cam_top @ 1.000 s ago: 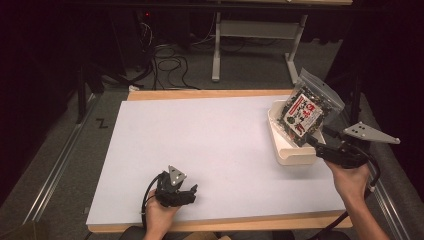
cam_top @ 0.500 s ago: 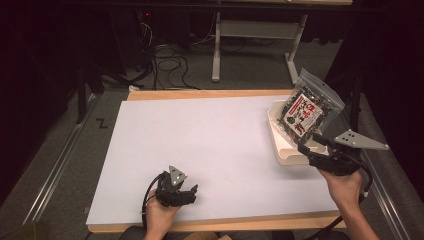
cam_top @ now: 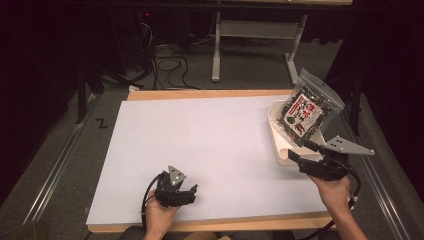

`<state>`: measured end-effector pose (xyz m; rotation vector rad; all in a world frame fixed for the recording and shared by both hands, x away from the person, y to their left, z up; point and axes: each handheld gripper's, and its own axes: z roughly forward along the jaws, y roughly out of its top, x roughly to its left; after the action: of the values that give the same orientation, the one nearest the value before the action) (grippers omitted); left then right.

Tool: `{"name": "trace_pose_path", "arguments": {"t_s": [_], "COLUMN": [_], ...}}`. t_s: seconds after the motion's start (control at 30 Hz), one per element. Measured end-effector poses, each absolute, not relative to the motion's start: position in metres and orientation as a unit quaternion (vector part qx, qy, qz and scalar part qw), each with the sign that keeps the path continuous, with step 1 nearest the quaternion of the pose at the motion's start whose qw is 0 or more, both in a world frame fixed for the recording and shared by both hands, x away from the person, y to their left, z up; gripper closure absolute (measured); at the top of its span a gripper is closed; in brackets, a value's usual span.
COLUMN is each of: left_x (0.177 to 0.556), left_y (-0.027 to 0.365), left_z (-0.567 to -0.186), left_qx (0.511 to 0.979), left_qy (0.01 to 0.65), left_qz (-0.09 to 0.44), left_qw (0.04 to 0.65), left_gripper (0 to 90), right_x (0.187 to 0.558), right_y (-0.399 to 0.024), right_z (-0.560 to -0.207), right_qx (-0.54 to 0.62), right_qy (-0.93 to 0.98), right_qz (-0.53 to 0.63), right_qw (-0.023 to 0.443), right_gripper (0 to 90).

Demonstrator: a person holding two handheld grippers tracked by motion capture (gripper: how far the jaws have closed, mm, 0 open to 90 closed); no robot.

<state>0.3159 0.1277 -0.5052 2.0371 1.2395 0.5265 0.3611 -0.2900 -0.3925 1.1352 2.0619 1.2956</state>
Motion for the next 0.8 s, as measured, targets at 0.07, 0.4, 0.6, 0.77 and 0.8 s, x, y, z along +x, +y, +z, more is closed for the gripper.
{"name": "trace_pose_path", "arguments": {"t_s": [0.07,0.4,0.6,0.77,0.8], "left_x": [0.316,0.316,0.316,0.316,0.316], "left_y": [0.127,0.127,0.128,0.128,0.128], "left_z": [-0.506,-0.506,-0.505,-0.505,-0.505], "left_qx": [0.785,0.785,0.784,0.785,0.784], "left_qy": [0.476,0.476,0.477,0.476,0.476], "left_qz": [0.204,0.203,0.202,0.202,0.202], "left_qw": [0.340,0.340,0.342,0.342,0.342], "left_gripper": [24.0,23.9,23.9,23.9,24.0], "right_x": [0.361,0.361,0.360,0.362,0.362], "right_y": [-0.288,-0.275,-0.265,-0.256,-0.254], "right_z": [-0.395,-0.411,-0.419,-0.427,-0.429], "right_qx": [0.408,0.406,0.402,0.396,0.396], "right_qy": [0.752,0.762,0.768,0.777,0.777], "right_qz": [0.467,0.459,0.455,0.450,0.451], "right_qw": [0.225,0.208,0.205,0.193,0.188], "right_gripper": [29.0,24.9,26.1,25.2,24.6]}}
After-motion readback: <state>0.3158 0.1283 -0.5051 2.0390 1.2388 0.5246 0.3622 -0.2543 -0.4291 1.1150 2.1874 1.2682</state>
